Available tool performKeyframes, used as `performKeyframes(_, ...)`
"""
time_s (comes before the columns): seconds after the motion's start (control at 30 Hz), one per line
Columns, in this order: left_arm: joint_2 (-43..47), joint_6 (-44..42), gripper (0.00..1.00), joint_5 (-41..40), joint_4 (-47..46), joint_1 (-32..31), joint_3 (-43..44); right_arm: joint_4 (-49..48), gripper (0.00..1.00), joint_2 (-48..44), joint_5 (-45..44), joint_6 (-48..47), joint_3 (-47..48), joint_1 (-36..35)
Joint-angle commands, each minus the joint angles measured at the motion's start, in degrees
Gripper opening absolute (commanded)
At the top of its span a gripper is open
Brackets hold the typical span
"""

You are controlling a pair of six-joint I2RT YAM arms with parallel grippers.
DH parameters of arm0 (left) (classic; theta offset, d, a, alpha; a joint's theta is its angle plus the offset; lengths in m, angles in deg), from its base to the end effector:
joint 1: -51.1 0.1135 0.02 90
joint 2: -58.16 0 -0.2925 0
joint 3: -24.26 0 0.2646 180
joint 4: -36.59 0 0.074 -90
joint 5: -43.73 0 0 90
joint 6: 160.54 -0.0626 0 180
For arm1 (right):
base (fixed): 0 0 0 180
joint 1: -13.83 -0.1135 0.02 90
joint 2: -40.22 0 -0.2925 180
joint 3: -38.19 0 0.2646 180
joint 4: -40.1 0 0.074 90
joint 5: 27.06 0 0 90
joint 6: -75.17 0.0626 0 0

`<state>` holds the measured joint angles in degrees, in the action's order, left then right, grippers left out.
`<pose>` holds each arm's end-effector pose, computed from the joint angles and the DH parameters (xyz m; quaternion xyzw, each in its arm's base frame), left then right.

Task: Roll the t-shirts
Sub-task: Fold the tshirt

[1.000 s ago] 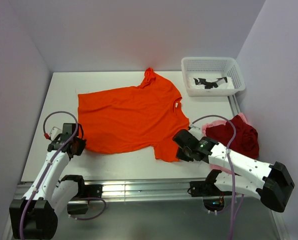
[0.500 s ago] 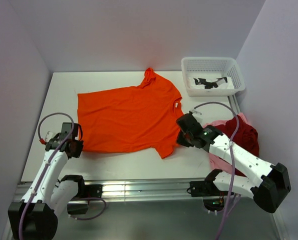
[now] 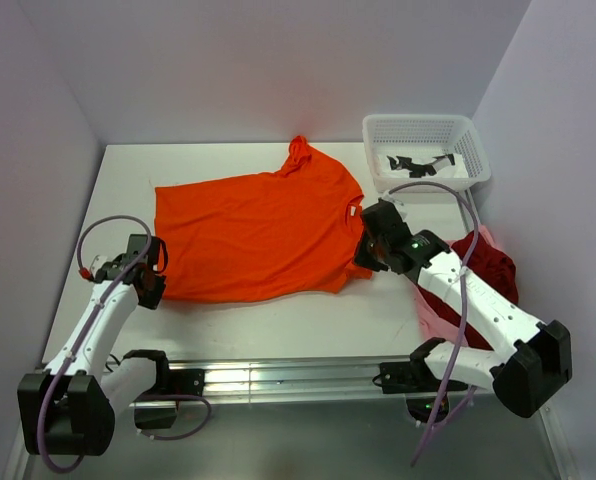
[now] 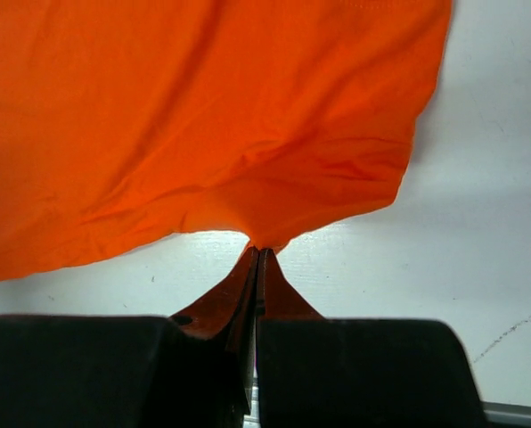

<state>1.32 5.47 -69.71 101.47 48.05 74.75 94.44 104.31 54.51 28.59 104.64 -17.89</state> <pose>0.1664 0.0161 0.2047 -0.6010 0.7571 0.0529 0.2507 0.2092 0.1185 0.2804 0.1199 0.9356 0.1430 0.2999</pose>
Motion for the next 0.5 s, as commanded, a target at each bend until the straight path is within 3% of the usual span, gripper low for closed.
performKeyframes(0.0,-1.08,-0.51,0.00,-1.78,0.26,-0.12,2.87,-2.03,0.00,1.20,1.13,-2.54,4.04,1.49)
performKeyframes(0.47,-5.38,-1.91,0.00,-5.73,0.88,-0.12,5.59,-0.45,0.00,8.41,3.24,-7.91,13.80,4.39)
